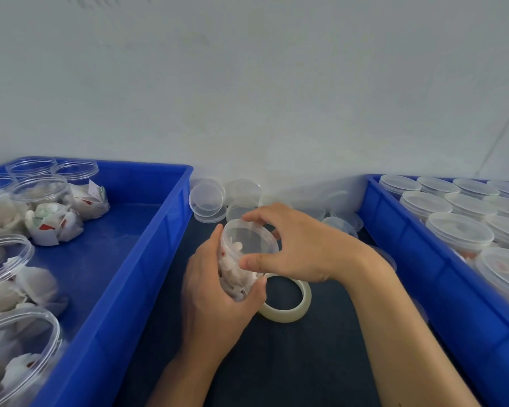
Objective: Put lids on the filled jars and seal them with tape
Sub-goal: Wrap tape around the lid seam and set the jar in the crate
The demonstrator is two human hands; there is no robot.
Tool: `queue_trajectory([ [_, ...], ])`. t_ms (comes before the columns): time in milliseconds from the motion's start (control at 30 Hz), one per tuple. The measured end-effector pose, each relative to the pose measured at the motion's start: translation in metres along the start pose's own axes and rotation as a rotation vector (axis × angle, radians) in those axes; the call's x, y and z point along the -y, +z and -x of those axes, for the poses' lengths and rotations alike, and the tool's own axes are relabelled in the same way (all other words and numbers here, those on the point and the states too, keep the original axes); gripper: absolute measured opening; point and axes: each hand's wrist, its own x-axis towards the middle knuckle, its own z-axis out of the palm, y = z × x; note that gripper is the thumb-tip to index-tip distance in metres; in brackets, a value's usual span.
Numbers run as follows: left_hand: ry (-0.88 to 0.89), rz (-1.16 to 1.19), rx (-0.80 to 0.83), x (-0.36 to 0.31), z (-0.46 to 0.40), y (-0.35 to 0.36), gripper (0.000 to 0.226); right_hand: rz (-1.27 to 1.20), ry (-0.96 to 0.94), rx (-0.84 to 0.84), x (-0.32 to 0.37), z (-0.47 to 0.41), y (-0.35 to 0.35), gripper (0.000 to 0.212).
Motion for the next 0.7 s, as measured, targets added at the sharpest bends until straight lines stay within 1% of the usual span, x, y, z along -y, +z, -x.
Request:
queue_trajectory([
  [200, -0.044, 0.015, 0.015, -0.005, -0.001, -0.001, 0.096, 0.080, 0.020, -0.029, 0.005, -0.002, 0.005, 0.077],
  [300, -0.048, 0.040, 0.037, -0.006, -0.001, -0.001, 0.097, 0.059, -0.018, -0.060, 0.008, -0.003, 0.006, 0.069],
  [367, -0.048, 0.061, 0.051, -0.007, -0.001, -0.001, 0.097, 0.058, -0.041, -0.055, 0.009, -0.002, 0.006, 0.071],
  [467, -0.041, 0.058, 0.046, -0.008, -0.001, -0.001, 0.097, 0.052, -0.061, -0.017, 0.008, 0.000, 0.002, 0.071],
  [700, -0.044, 0.025, 0.095, -0.008, 0.000, -0.004, 0.097, -0.065, -0.172, 0.151, -0.004, 0.009, -0.012, 0.078],
])
